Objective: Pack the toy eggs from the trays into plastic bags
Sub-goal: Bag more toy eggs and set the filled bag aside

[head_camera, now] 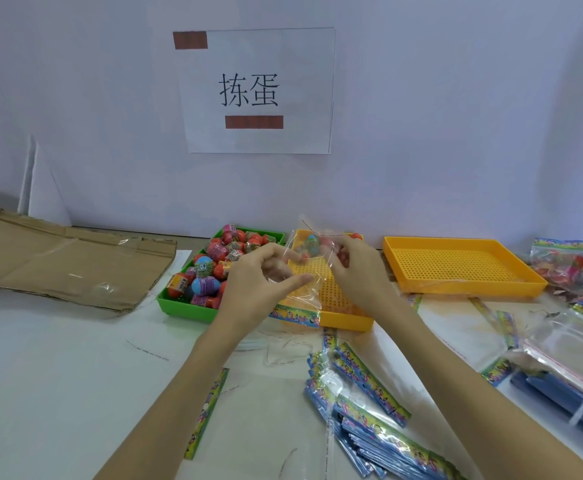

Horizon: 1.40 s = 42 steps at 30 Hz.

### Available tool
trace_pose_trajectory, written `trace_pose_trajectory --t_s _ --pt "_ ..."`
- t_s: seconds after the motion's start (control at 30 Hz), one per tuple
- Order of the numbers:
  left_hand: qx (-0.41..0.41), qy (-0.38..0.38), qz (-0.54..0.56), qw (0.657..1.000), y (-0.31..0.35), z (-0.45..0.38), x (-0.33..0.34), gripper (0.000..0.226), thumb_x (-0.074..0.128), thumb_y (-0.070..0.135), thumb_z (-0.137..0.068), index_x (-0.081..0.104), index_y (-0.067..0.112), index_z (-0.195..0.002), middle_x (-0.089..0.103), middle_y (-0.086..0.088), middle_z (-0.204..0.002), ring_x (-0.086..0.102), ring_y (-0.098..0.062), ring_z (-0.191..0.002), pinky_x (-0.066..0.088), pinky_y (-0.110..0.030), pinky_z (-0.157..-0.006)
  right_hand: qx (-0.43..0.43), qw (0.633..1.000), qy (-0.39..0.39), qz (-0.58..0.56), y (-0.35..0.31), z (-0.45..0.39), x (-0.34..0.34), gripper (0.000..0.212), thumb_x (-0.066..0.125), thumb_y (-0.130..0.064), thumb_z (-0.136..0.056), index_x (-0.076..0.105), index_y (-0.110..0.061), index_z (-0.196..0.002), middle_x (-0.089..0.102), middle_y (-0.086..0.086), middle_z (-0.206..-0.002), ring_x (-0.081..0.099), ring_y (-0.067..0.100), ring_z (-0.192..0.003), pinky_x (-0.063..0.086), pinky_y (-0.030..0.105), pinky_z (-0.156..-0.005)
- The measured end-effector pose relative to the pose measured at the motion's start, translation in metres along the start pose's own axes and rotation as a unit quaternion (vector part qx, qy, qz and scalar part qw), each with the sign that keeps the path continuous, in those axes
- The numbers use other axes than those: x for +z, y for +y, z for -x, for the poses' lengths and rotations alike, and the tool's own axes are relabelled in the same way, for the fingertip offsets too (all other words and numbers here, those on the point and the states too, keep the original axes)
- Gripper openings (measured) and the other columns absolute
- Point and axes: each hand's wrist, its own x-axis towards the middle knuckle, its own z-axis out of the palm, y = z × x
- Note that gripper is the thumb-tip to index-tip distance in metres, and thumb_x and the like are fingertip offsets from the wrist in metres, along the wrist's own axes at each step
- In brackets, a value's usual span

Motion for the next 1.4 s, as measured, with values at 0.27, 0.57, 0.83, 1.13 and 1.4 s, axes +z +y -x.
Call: trace_pose_trajectory --t_s 0.27,0.57,0.83,1.13,1.4 --pt "-0.035 -0.014 -0.004 0.999 0.0 0.001 -0.001 0.037 0.089 0.031 -0.078 0.071 0.017 -0.106 0.074 0.002 -0.071 0.072 -0.019 -0.067 0.062 -0.033 -0.065 0.078 0.962 0.147 -0.215 -0.003 0.037 -0.03 0.02 0.069 -0.036 -0.098 0.062 -0.021 -0.107 0.068 -0.003 -0.083 0.067 0.015 -0.079 0.059 0.032 -0.071" --pt "0.006 -0.082 -0.001 0.997 0.007 0.006 0.006 0.046 0.091 0.028 -0.078 0.069 0.021 -0.118 0.072 0.0 -0.078 0.07 -0.024 -0.075 0.058 -0.026 -0.072 -0.116 0.972 0.142 -0.148 -0.038 0.044 -0.054 0.031 0.075 -0.01 -0.094 0.074 -0.02 -0.123 0.056 0.006 -0.113 0.066 0.014 -0.099 0.058 0.024 -0.083" --pt "0.03 -0.078 -0.032 0.996 0.005 0.006 0.006 0.05 0.086 0.041 -0.078 0.068 0.023 -0.121 0.07 0.006 -0.08 0.065 -0.022 -0.074 0.056 -0.028 -0.068 -0.116 0.986 0.008 -0.117 -0.039 0.046 -0.056 0.032 0.067 -0.011 -0.099 0.073 -0.027 -0.126 0.061 0.0 -0.114 0.067 0.004 -0.091 0.058 0.021 -0.079" --pt "0.052 -0.08 -0.021 0.995 0.012 0.007 0.007 0.028 0.081 0.03 -0.089 0.072 0.021 -0.114 0.074 0.007 -0.099 0.075 -0.017 -0.072 0.06 -0.03 -0.065 -0.044 0.981 -0.044 -0.185 -0.04 0.045 -0.058 0.013 0.077 -0.014 -0.093 0.078 -0.017 -0.106 0.076 -0.001 -0.103 0.075 0.009 -0.09 0.063 0.034 -0.082" --pt "0.043 -0.089 -0.006 0.995 0.011 0.01 0.011 0.015 0.078 0.021 -0.094 0.071 0.017 -0.107 0.073 0.004 -0.083 0.075 -0.014 -0.068 0.06 -0.028 -0.066 -0.073 0.97 -0.087 -0.216 -0.054 0.054 -0.047 0.017 0.062 -0.022 -0.103 0.077 -0.015 -0.107 0.077 -0.007 -0.099 0.072 0.012 -0.101 0.058 0.033 -0.091"
